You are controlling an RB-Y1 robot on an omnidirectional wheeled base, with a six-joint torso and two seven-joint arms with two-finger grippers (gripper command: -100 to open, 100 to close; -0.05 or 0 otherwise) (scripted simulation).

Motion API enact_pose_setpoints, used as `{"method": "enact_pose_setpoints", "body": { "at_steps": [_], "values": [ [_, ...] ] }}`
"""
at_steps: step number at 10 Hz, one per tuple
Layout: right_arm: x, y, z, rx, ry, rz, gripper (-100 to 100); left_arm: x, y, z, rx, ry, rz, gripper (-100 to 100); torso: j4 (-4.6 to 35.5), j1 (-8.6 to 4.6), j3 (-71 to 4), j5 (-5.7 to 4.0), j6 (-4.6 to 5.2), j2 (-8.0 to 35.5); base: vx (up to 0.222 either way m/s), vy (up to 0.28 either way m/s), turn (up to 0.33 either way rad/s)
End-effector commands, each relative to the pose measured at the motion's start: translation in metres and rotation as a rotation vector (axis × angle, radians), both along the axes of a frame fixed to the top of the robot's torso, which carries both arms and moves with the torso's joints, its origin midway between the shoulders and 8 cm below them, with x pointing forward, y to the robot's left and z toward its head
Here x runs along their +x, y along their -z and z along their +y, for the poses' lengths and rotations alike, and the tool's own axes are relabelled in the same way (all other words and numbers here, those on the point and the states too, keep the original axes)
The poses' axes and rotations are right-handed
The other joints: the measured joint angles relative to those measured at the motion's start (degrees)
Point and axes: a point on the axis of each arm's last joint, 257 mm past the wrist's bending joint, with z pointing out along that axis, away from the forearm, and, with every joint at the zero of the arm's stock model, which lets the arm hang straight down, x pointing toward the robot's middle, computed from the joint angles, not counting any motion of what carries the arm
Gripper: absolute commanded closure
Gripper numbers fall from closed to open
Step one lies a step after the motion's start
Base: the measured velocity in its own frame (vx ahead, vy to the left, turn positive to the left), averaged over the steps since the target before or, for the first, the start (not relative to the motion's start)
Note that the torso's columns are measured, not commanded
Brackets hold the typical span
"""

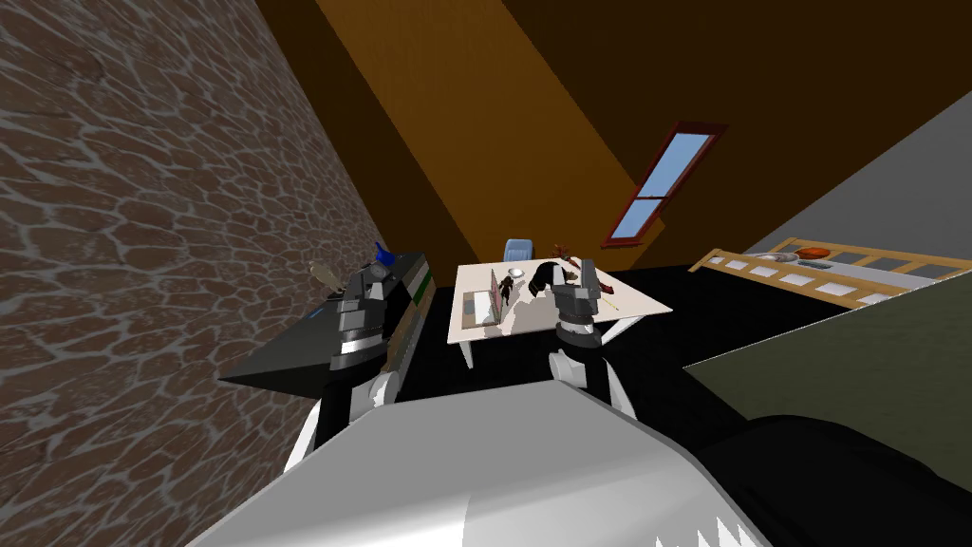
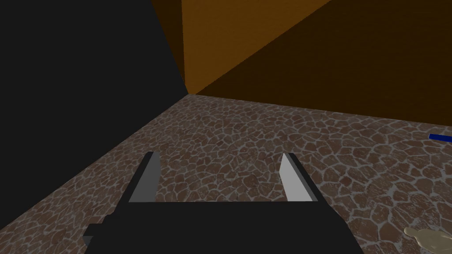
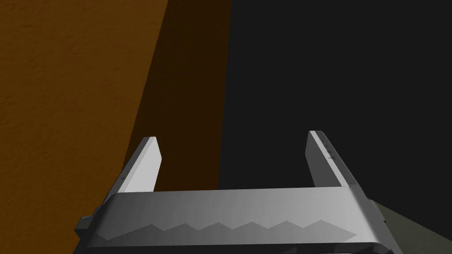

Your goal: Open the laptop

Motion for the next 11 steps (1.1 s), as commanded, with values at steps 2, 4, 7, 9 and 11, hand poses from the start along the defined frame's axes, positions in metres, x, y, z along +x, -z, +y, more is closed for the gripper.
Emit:
{"method": "enact_pose_setpoints", "body": {
  "at_steps": [2,4,7,9,11],
  "values": [
    [0.0000,0.0000,0.0000,0.000,0.000,0.000,0,0.0000,0.0000,0.0000,0.000,0.000,0.000,0,6.0,0.00,-12.0,0.00,0.00,6.0,0.000,0.000,0.000],
    [0.0000,-0.0001,0.0000,0.000,0.000,0.000,0,0.0000,-0.0001,0.0000,0.000,0.000,0.000,0,14.2,0.00,-28.5,0.00,0.00,14.2,0.000,0.000,0.000],
    [-0.0001,-0.0001,0.0000,0.000,0.000,0.000,0,-0.0001,-0.0001,0.0000,0.000,0.000,0.000,0,26.9,0.00,-53.8,0.00,0.00,26.9,0.000,0.000,0.000],
    [-0.0001,-0.0001,0.0000,0.000,0.000,0.000,0,-0.0001,-0.0002,0.0000,0.000,0.000,0.000,0,35.4,0.00,-70.7,0.00,0.00,35.4,0.000,0.000,0.000],
    [0.0000,0.0000,0.0000,0.000,0.000,0.000,0,0.0036,0.0038,-0.0052,0.049,0.019,0.028,-100,41.5,-0.06,-83.1,-0.01,0.00,41.5,0.011,-0.036,-0.011]
  ]
}}
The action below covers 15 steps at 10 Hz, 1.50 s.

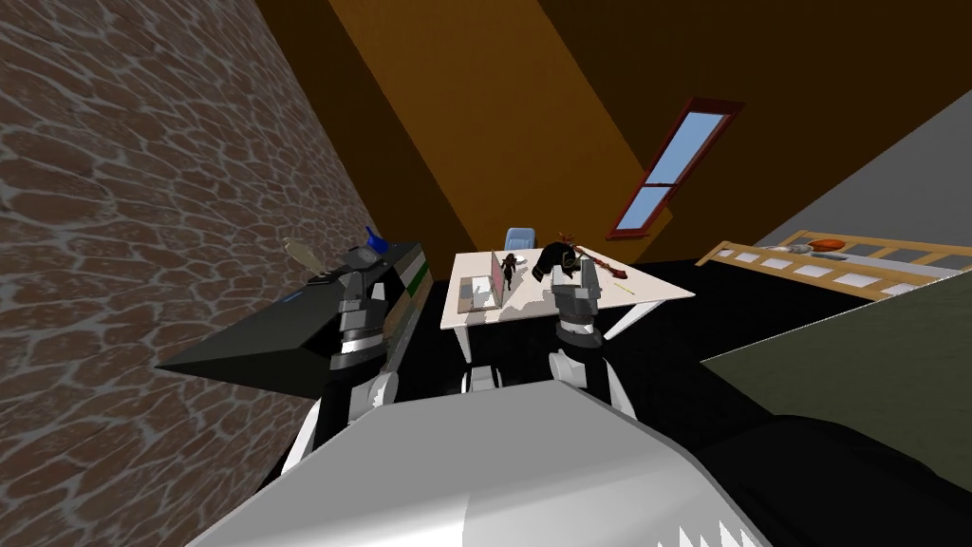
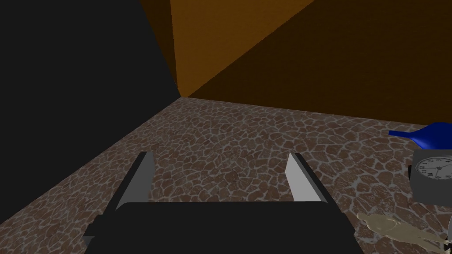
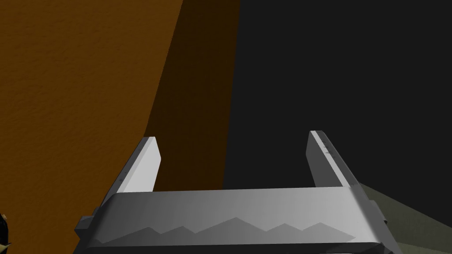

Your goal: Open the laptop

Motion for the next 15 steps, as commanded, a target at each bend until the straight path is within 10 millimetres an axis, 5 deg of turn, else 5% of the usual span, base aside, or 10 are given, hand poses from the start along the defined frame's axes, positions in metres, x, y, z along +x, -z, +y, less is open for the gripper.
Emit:
{"method": "enact_pose_setpoints", "body": {
  "at_steps": [1,15],
  "values": [
    [0.000,0.000,0.000,0.000,0.000,0.000,0,0.004,0.005,-0.004,0.049,0.017,0.035,-100,0.6,-0.05,-1.1,-0.02,0.00,0.5,0.012,-0.075,-0.014],
    [0.000,0.000,0.000,0.000,0.000,0.000,0,0.035,0.080,0.011,0.096,-0.046,0.357,-100,0.8,0.07,-1.4,0.01,0.00,0.7,0.033,-0.138,-0.026]
  ]
}}
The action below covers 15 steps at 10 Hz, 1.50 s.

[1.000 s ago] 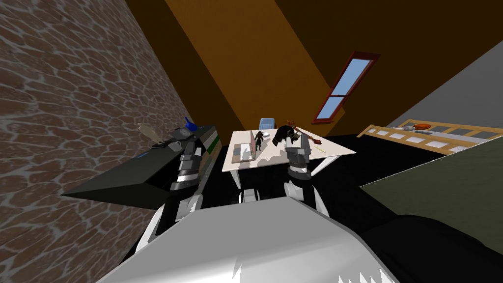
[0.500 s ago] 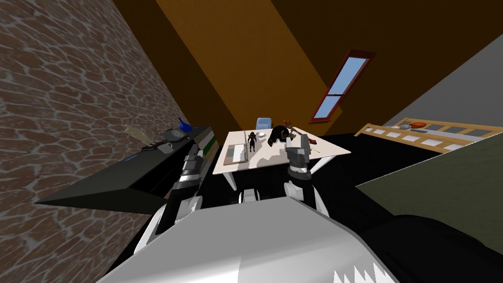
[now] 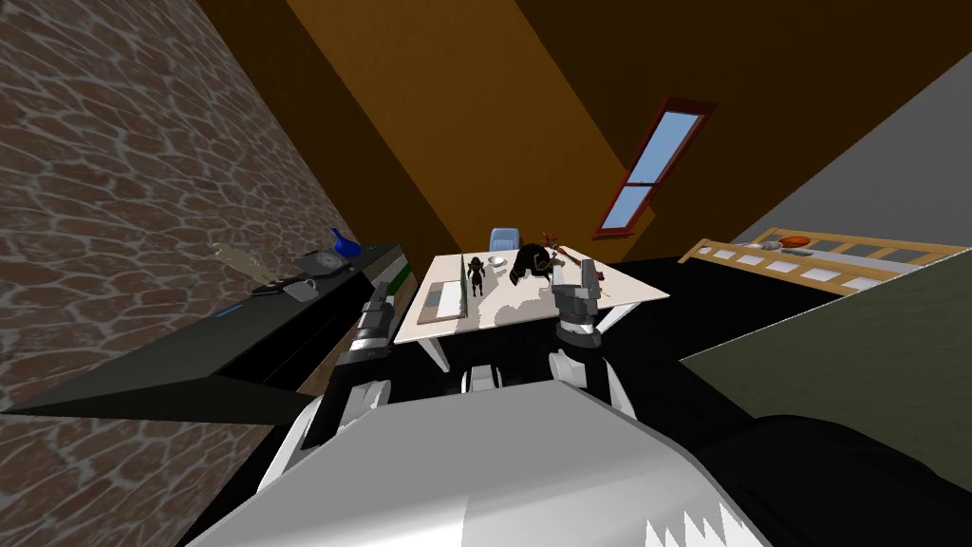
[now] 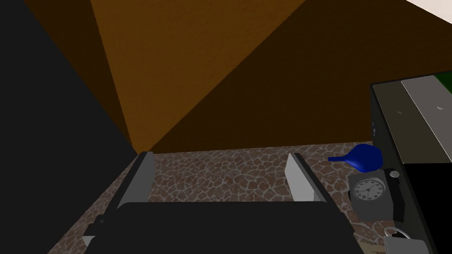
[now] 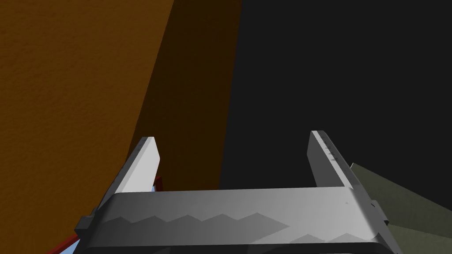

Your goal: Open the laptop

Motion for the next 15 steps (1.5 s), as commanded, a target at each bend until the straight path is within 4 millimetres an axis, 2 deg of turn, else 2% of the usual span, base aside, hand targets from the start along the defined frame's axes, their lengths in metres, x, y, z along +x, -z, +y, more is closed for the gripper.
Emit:
{"method": "enact_pose_setpoints", "body": {
  "at_steps": [1,13,15],
  "values": [
    [0.000,0.000,0.000,0.000,0.000,0.000,0,0.005,0.016,0.003,0.016,-0.011,0.062,-100,0.0,0.01,0.0,0.01,0.00,0.0,0.029,-0.130,-0.019],
    [0.000,0.000,0.000,0.000,0.000,0.000,0,0.011,0.095,0.025,0.125,-0.069,0.370,-100,0.0,0.07,0.0,0.02,0.00,0.0,0.039,-0.155,-0.027],
    [0.000,0.000,0.000,0.000,0.000,0.000,0,0.012,0.095,0.026,0.126,-0.068,0.370,-100,0.0,0.05,0.0,0.01,0.00,0.0,0.032,-0.093,-0.009]
  ]
}}
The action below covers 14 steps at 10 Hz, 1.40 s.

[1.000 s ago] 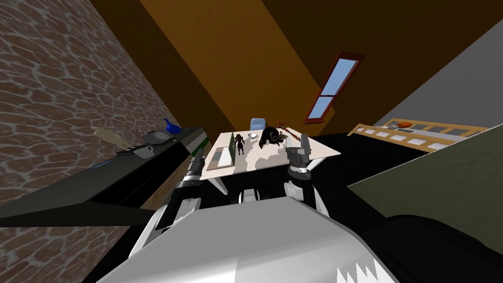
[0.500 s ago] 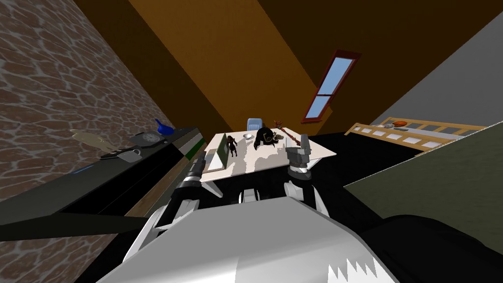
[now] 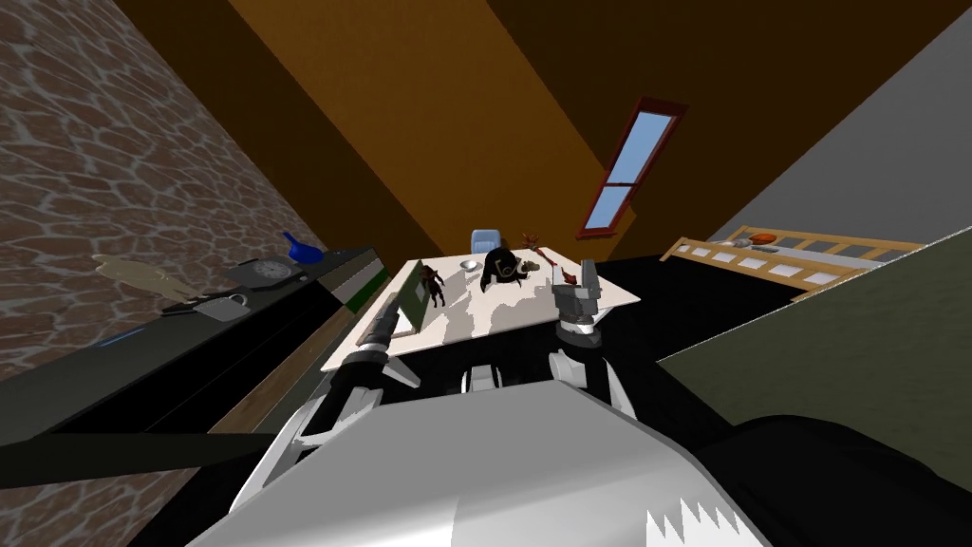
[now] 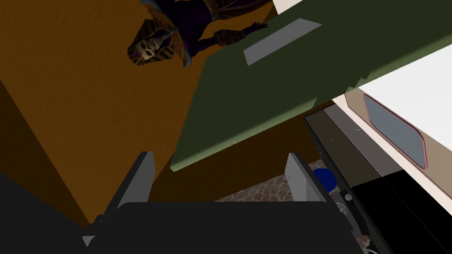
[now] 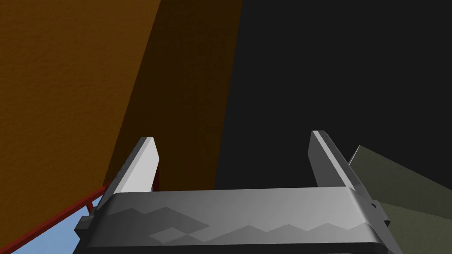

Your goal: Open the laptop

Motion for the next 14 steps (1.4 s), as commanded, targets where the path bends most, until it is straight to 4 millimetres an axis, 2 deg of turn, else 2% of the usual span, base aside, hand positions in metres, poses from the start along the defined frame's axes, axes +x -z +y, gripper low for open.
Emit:
{"method": "enact_pose_setpoints", "body": {
  "at_steps": [1,2,3,6,9,11,12,14],
  "values": [
    [0.000,0.000,0.000,0.000,0.000,0.000,0,-0.003,-0.006,0.000,0.005,-0.005,0.004,-100,0.0,0.20,0.1,0.05,-0.01,0.1,0.092,-0.017,-0.025],
    [0.000,0.000,0.000,0.000,0.000,0.000,0,-0.003,-0.003,0.000,0.003,-0.002,0.002,-100,0.0,0.21,-0.1,0.07,0.00,-0.1,0.058,-0.007,-0.004],
    [0.000,0.000,0.000,0.000,0.000,0.000,0,-0.003,-0.003,0.000,0.003,-0.003,0.003,100,0.0,0.10,0.0,0.04,0.00,0.0,0.008,0.000,0.004],
    [0.000,0.000,0.000,0.000,0.000,0.000,0,0.001,-0.001,-0.008,-0.150,0.005,-0.013,100,-0.1,0.38,0.1,0.39,0.09,0.1,-0.003,0.106,0.035],
    [0.000,0.000,0.000,0.000,0.000,0.000,0,0.005,-0.001,-0.018,-0.306,0.016,-0.031,100,-0.2,0.05,0.0,0.18,0.00,-0.1,-0.024,0.117,0.027],
    [0.000,0.000,0.000,0.000,0.000,0.000,0,0.007,-0.001,-0.023,-0.384,0.022,-0.040,100,-0.1,0.02,0.0,0.12,0.05,-0.1,-0.019,0.126,0.031],
    [0.000,0.000,0.000,0.000,0.000,0.000,0,0.007,0.000,-0.021,-0.352,0.018,-0.037,100,0.0,-0.08,0.0,0.03,0.05,0.0,-0.010,0.059,0.001],
    [0.000,0.000,0.000,0.000,0.000,0.000,0,0.014,0.014,-0.028,-0.482,0.025,-0.043,100,0.0,-0.22,0.1,-0.06,0.07,0.1,-0.018,0.110,0.029]
  ]
}}
